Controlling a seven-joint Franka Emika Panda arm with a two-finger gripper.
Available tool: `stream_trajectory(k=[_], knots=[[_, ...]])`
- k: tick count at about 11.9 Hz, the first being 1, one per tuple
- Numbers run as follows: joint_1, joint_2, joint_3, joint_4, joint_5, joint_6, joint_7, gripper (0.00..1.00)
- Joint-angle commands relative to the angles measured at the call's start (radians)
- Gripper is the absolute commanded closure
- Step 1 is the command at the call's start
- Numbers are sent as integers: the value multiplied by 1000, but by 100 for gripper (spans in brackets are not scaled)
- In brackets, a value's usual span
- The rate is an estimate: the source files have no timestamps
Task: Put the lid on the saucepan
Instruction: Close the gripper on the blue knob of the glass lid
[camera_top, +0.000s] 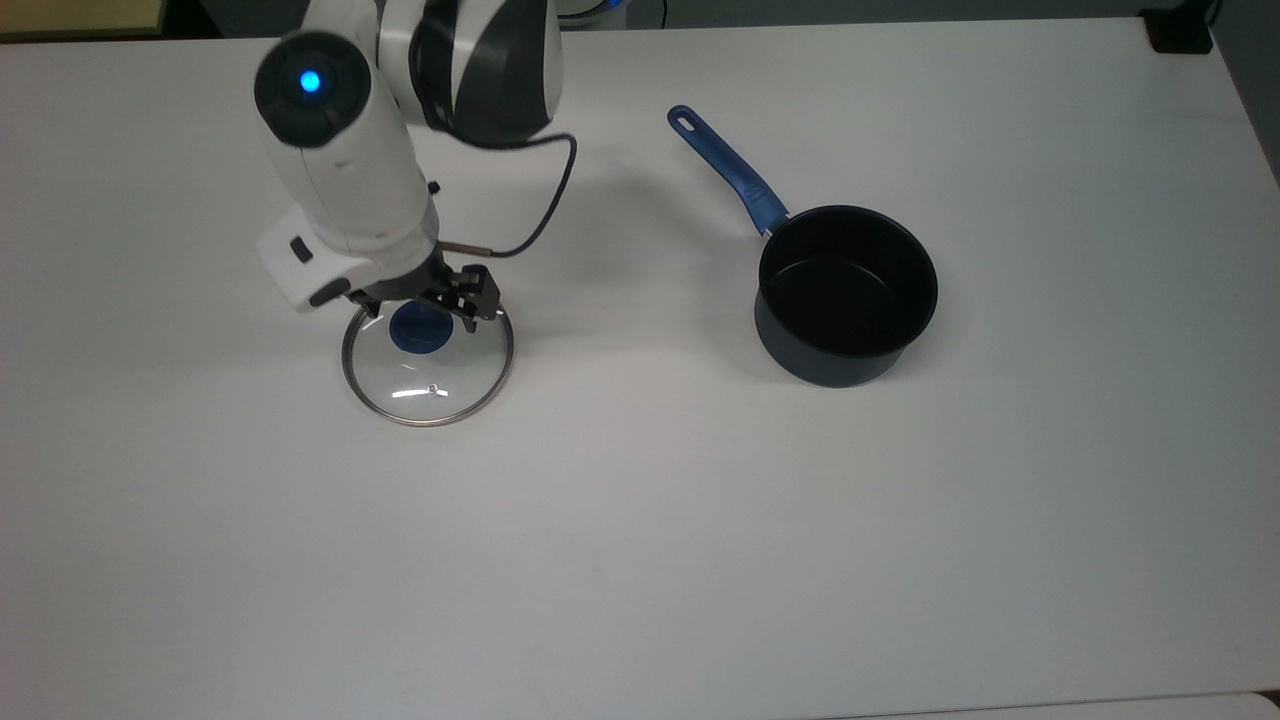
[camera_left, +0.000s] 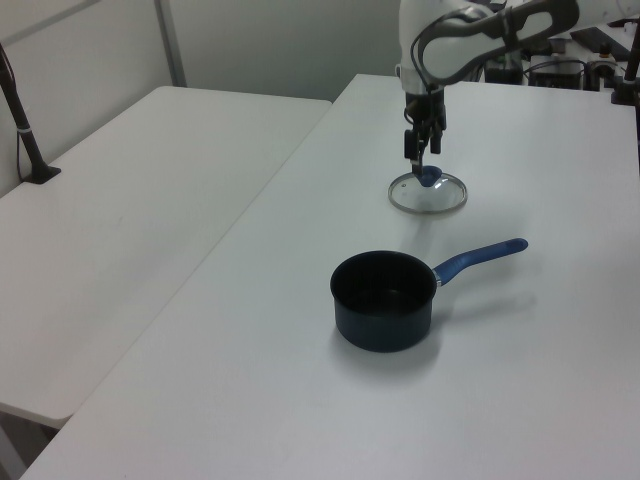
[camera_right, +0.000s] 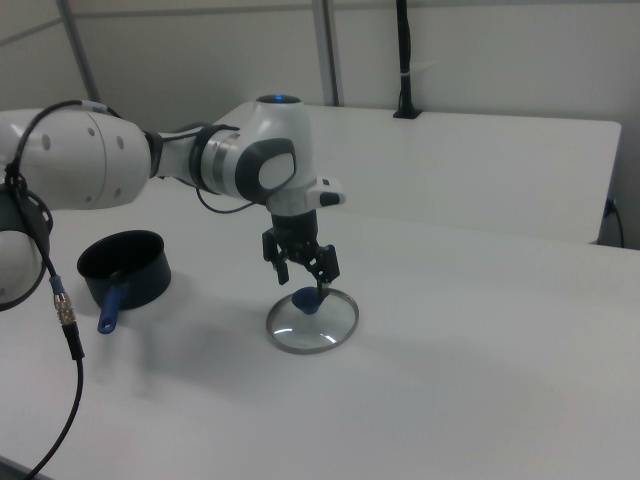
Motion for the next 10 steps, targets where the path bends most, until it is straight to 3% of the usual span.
stream_trajectory(k=[1, 3, 6, 10], knots=[[6, 15, -6, -30, -11, 44, 23, 0], [5, 27, -6, -32, -11, 77, 29, 0], [-1, 32, -6, -30, -11, 77, 31, 12], [-1, 30, -6, -30, -11, 74, 31, 38]])
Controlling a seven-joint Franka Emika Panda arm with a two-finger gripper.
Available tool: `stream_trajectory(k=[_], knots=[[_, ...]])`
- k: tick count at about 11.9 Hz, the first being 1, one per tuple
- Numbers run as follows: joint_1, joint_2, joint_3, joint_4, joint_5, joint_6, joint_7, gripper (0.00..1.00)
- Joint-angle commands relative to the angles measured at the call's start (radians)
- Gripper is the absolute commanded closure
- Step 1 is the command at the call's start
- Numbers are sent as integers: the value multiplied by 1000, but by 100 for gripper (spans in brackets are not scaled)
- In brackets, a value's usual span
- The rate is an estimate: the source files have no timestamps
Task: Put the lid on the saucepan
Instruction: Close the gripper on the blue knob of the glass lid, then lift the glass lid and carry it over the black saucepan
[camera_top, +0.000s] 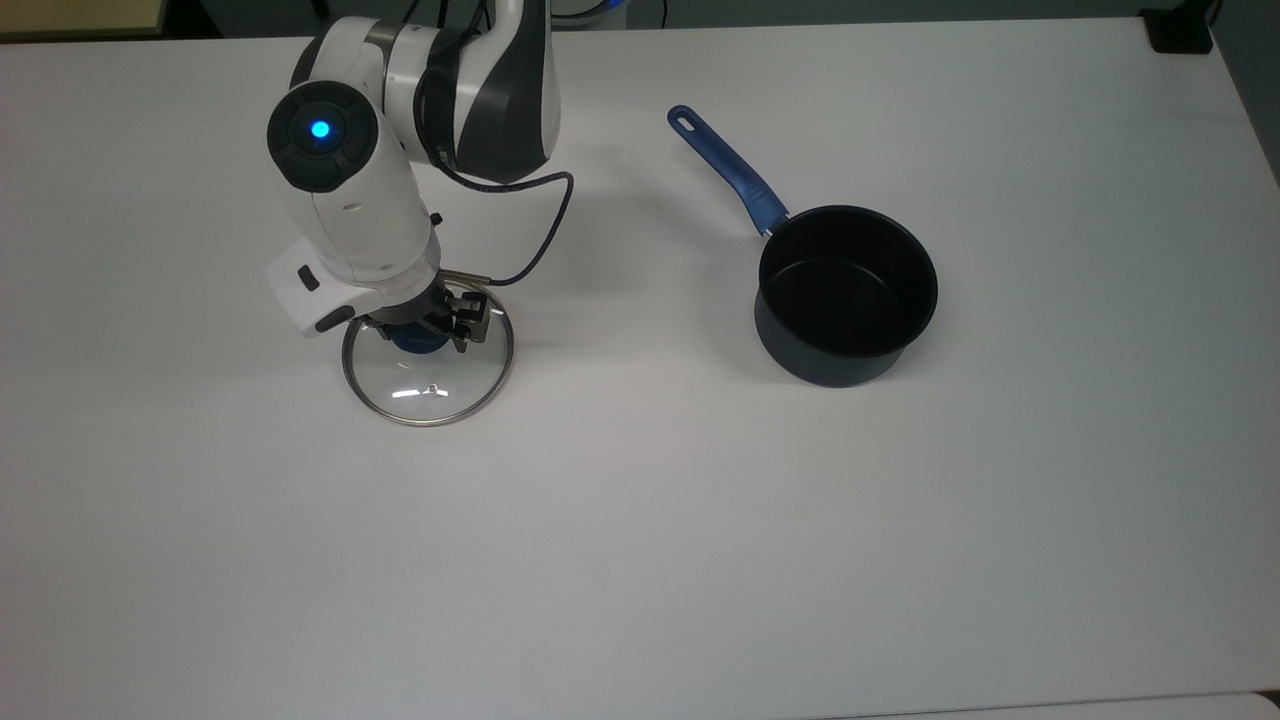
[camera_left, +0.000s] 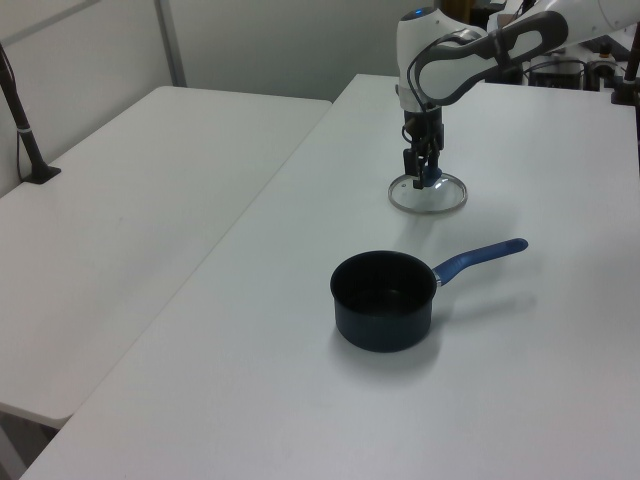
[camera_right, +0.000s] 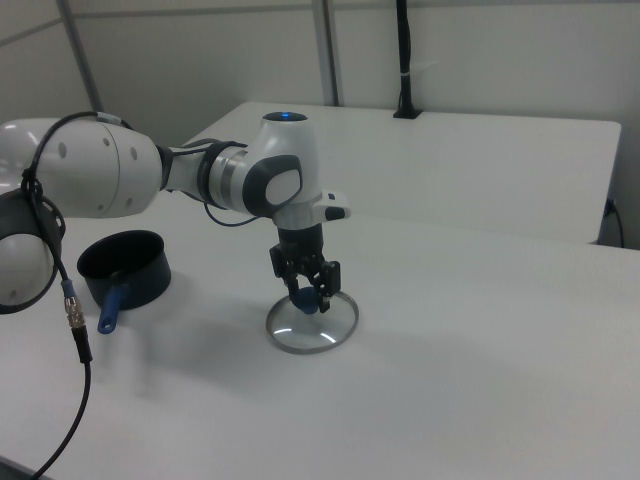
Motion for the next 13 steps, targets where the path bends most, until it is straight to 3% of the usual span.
stream_trajectory(k=[1, 5, 9, 13], knots=[[1, -14, -2, -19, -11, 20, 18, 42], [-16, -45, -2, -16, -10, 9, 4, 48], [-33, -115, -1, 22, 5, -98, -19, 49], [-21, -143, 11, 120, 7, -251, 70, 50]])
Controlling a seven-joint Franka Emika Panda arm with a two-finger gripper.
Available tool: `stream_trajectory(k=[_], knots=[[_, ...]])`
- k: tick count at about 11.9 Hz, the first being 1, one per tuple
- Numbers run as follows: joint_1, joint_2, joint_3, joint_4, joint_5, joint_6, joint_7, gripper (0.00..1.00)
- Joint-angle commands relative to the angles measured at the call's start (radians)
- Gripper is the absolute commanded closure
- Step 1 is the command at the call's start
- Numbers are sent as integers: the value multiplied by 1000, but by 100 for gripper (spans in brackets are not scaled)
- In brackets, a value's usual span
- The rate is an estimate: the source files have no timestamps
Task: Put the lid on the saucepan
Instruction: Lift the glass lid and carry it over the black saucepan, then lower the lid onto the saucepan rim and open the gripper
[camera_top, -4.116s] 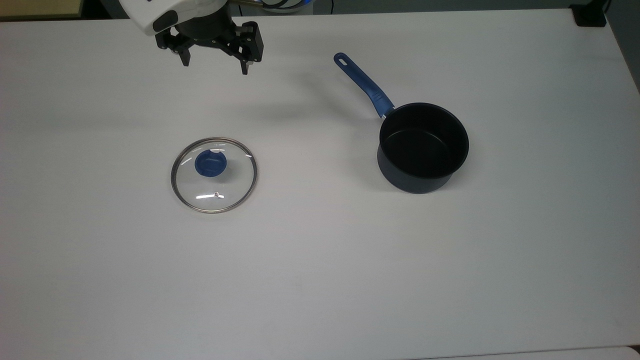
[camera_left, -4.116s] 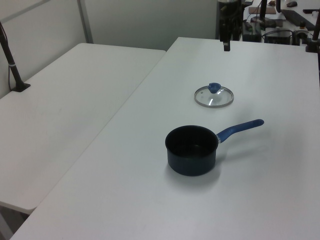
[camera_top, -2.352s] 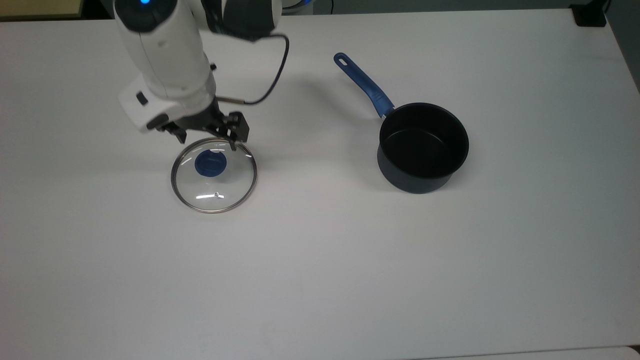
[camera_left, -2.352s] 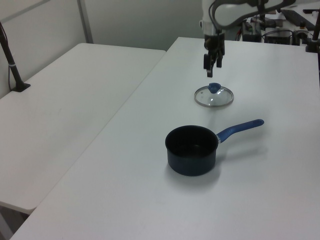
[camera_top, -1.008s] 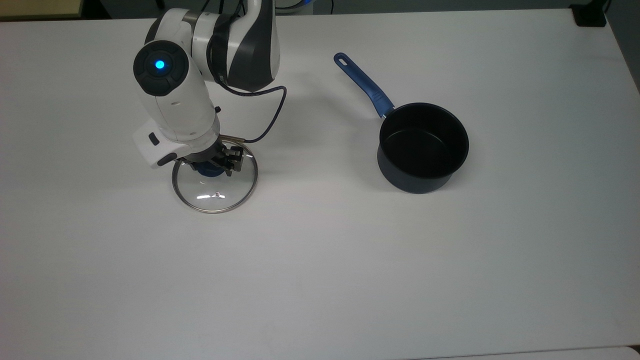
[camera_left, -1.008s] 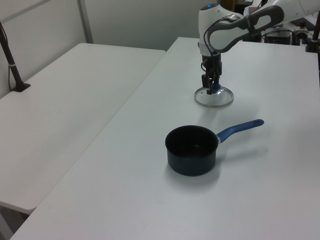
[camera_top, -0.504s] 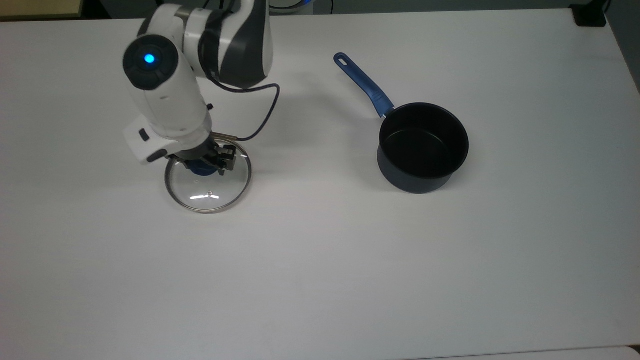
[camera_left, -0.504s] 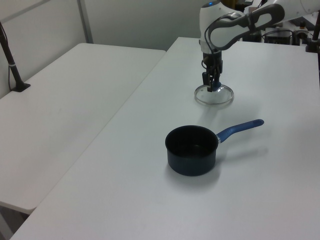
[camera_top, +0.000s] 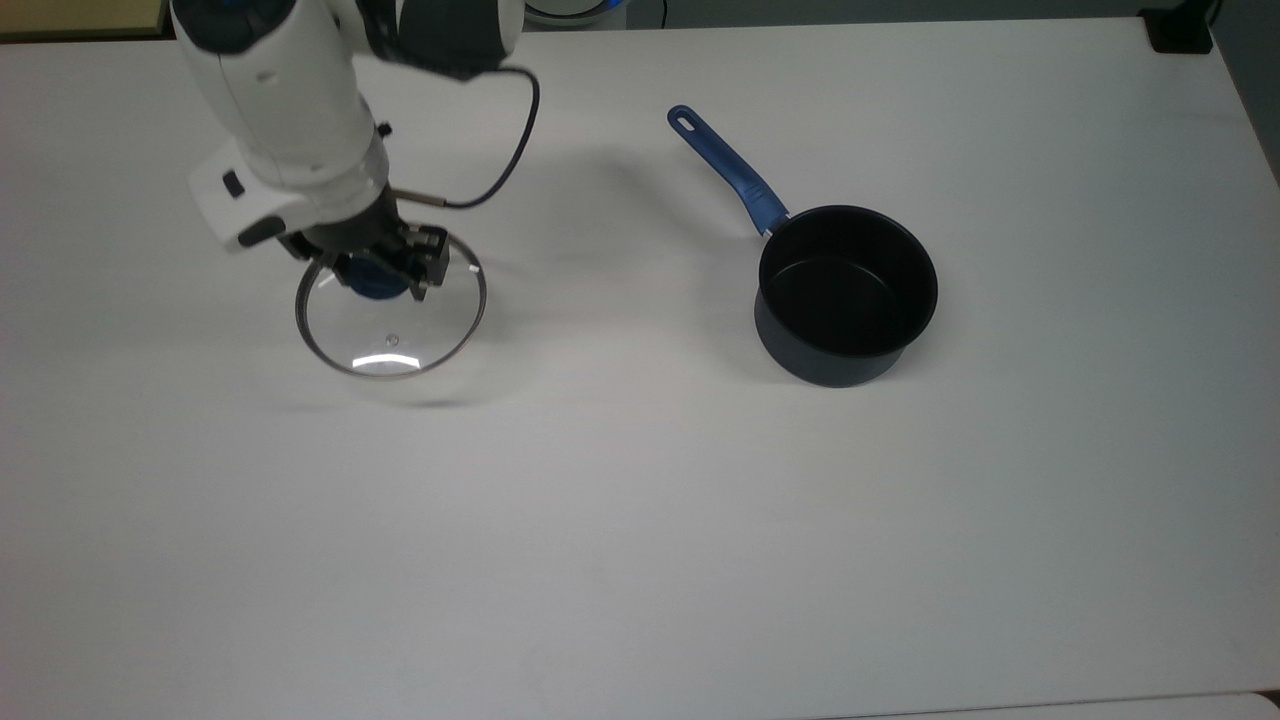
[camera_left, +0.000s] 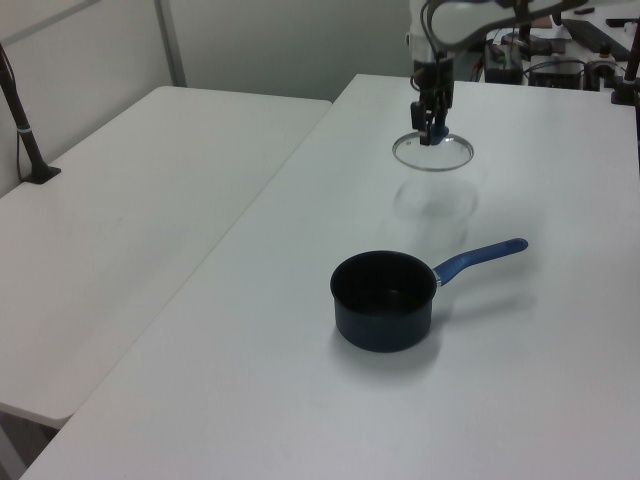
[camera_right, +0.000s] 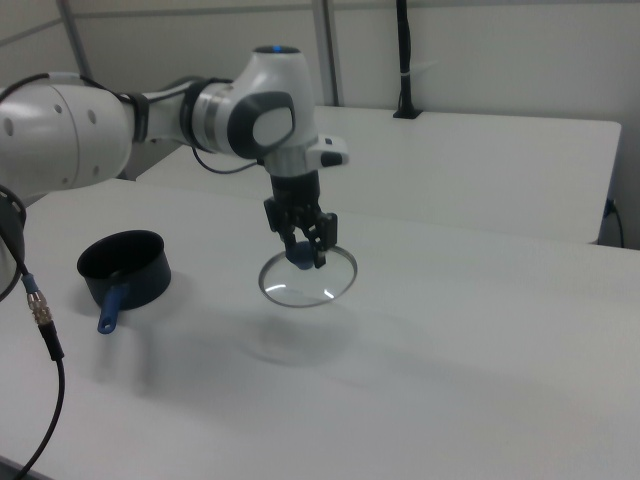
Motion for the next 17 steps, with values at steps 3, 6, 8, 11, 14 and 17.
stream_trajectory(k=[3, 6, 8, 11, 14, 17], knots=[[128, -31, 8, 71, 2, -148, 167, 50], [262, -39, 8, 77, 5, -150, 286, 50], [364, -39, 8, 76, 8, -154, 369, 50], [509, -33, 8, 75, 24, -150, 489, 50], [609, -27, 8, 77, 22, -139, 569, 50], [627, -2, 8, 77, 22, -96, 604, 50]])
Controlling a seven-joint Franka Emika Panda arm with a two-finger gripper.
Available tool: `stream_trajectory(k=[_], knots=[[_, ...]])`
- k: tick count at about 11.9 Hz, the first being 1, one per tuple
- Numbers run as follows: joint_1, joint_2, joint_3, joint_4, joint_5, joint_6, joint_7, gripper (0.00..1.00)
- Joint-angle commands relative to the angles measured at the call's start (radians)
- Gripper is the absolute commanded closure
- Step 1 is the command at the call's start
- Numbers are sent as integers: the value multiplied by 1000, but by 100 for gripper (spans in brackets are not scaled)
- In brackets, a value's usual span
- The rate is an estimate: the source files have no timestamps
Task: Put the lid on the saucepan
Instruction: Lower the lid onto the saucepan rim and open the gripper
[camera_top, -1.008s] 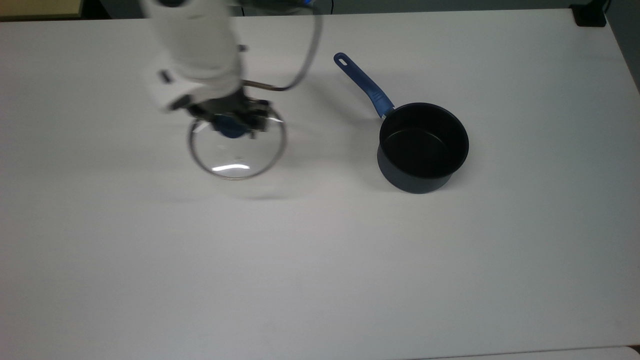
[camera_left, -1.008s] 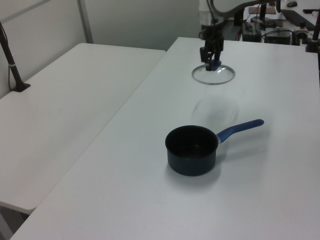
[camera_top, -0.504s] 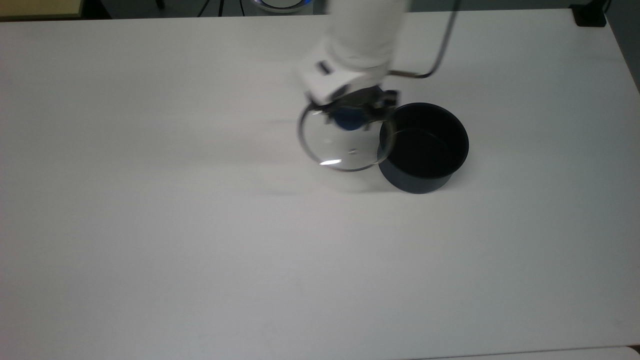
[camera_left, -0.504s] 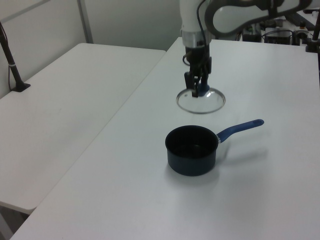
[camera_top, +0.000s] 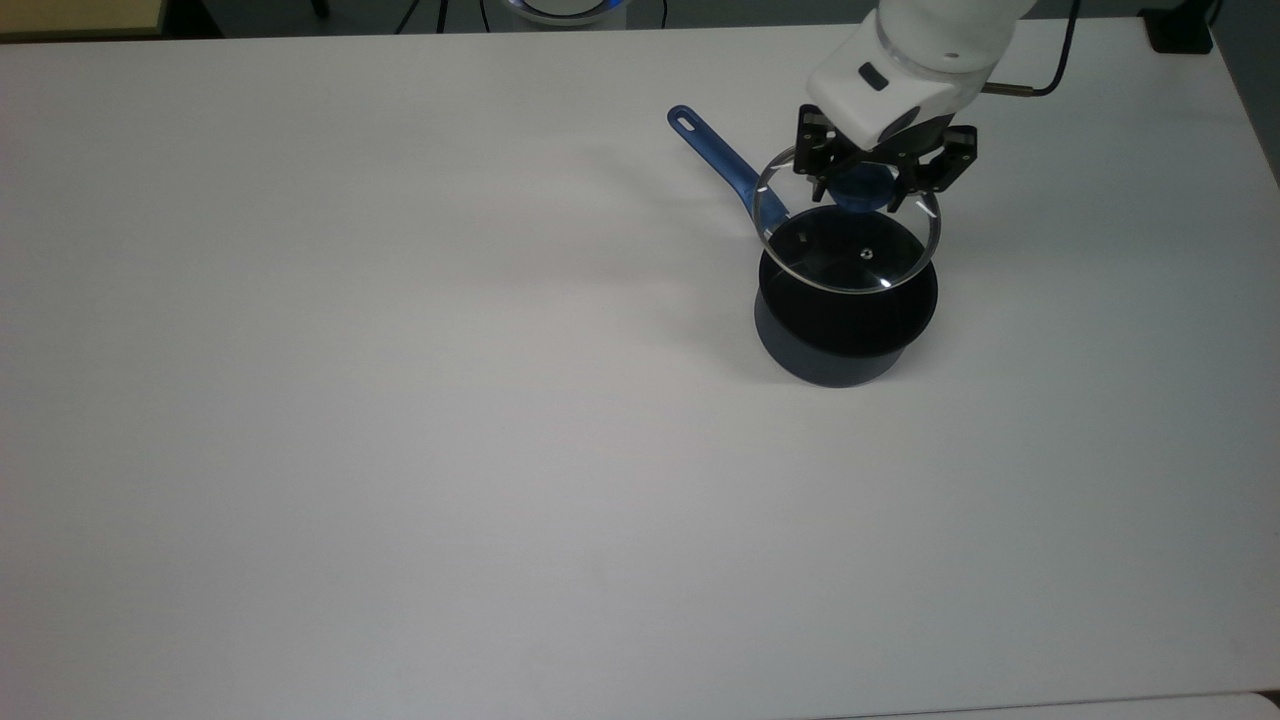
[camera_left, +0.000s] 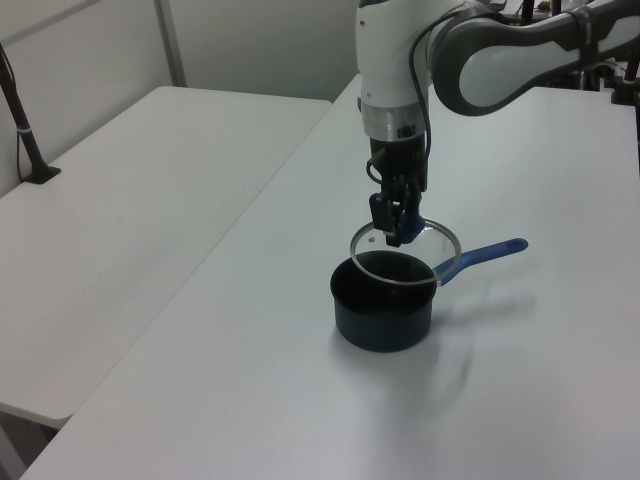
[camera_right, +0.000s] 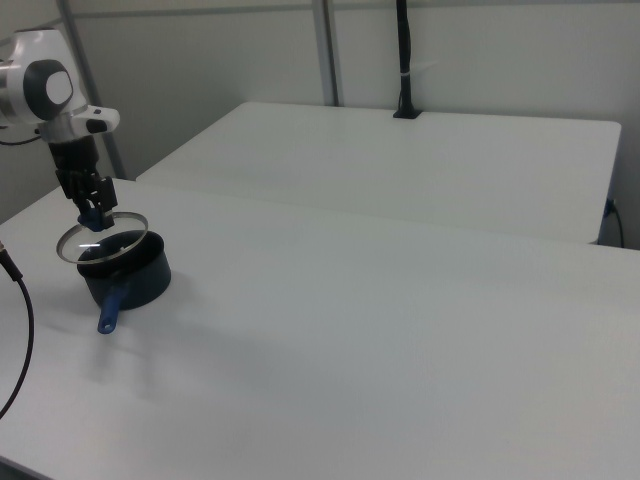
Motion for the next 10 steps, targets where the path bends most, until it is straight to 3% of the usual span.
stream_trajectory(k=[1, 10], knots=[[12, 32, -17, 3, 13, 47, 42, 50], [7, 92, -17, 3, 13, 130, 82, 50]])
